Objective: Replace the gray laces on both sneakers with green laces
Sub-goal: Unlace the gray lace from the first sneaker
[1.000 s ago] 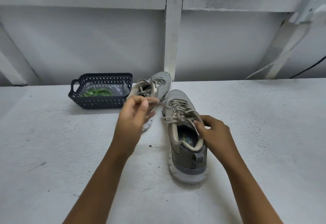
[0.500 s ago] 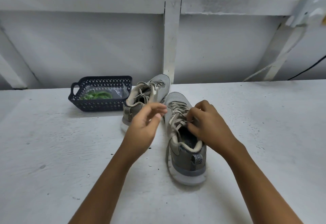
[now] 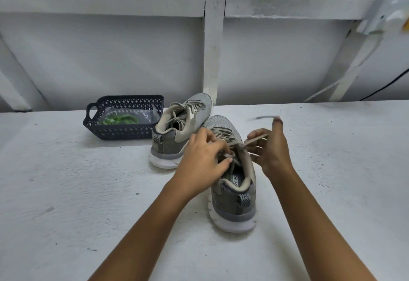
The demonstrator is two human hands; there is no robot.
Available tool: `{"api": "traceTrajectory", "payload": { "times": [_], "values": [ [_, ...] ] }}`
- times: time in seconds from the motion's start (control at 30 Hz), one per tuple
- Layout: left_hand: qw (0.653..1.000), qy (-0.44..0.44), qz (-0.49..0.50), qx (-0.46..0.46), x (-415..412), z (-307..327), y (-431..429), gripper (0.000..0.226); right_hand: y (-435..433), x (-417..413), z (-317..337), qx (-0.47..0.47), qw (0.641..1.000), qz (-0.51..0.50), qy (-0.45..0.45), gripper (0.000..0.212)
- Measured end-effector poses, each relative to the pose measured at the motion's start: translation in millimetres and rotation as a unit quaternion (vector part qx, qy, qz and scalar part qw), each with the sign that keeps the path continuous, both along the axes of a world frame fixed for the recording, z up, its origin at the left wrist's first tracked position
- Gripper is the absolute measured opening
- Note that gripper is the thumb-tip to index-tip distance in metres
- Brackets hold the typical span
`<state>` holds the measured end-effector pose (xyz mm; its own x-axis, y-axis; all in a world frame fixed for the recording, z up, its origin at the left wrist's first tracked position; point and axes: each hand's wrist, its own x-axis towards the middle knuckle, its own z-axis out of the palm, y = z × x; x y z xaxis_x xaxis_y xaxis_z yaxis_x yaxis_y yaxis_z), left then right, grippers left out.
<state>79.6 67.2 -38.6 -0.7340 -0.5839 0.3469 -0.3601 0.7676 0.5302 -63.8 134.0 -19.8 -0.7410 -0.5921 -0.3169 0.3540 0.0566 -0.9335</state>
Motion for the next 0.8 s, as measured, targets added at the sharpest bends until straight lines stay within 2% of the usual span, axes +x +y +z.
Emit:
{"api": "traceTrajectory", "payload": {
  "times": [0.1,0.17,0.2,0.27,0.3,0.33,0.37,0.43,0.5,0.53,0.6,0.67,0.73,0.8],
  "values": [
    [0.998,0.057,-0.011,0.031,1,-2,-1,0.013,6,-4,-5,0.000,0.998,-0.003,-0.069,0.066],
    [0.978,0.146,-0.017,0.146,3,1,-2,0.012,11,-3,-9,0.042,0.997,0.022,-0.053,0.066],
    [0.949,0.208,-0.024,0.236,6,5,-2,0.010,14,-3,-12,0.063,0.996,0.040,-0.038,0.066],
    [0.843,0.338,-0.057,0.415,16,11,-4,0.013,21,-1,-17,0.088,0.994,0.067,-0.006,0.066],
    [0.799,0.377,-0.073,0.463,22,13,-7,0.017,24,1,-18,0.096,0.993,0.072,0.015,0.066],
    [0.784,0.387,-0.079,0.478,28,15,-11,0.023,28,3,-18,0.100,0.991,0.073,0.043,0.064],
    [0.796,0.375,-0.079,0.469,34,15,-14,0.029,31,5,-17,0.101,0.990,0.064,0.077,0.063],
    [0.856,0.301,-0.062,0.415,41,15,-17,0.039,34,11,-14,0.078,0.984,0.019,0.161,0.060],
    [0.920,0.186,-0.027,0.343,45,15,-17,0.052,35,17,-11,0.036,0.965,-0.027,0.259,0.057],
    [0.947,0.118,-0.007,0.298,47,14,-16,0.056,34,19,-10,0.018,0.952,-0.040,0.304,0.051],
    [0.984,0.002,0.036,0.175,47,9,-14,0.048,30,18,-9,0.012,0.930,-0.029,0.367,0.029],
    [0.994,-0.035,0.060,0.085,44,5,-11,0.032,25,14,-10,0.048,0.916,0.028,0.396,0.020],
    [0.993,-0.011,0.058,0.104,38,3,-3,0.020,23,11,-12,0.084,0.902,0.067,0.418,0.022],
    [0.988,0.010,0.054,0.147,30,-1,5,0.038,24,12,-14,0.107,0.885,0.058,0.450,0.022]
  ]
}}
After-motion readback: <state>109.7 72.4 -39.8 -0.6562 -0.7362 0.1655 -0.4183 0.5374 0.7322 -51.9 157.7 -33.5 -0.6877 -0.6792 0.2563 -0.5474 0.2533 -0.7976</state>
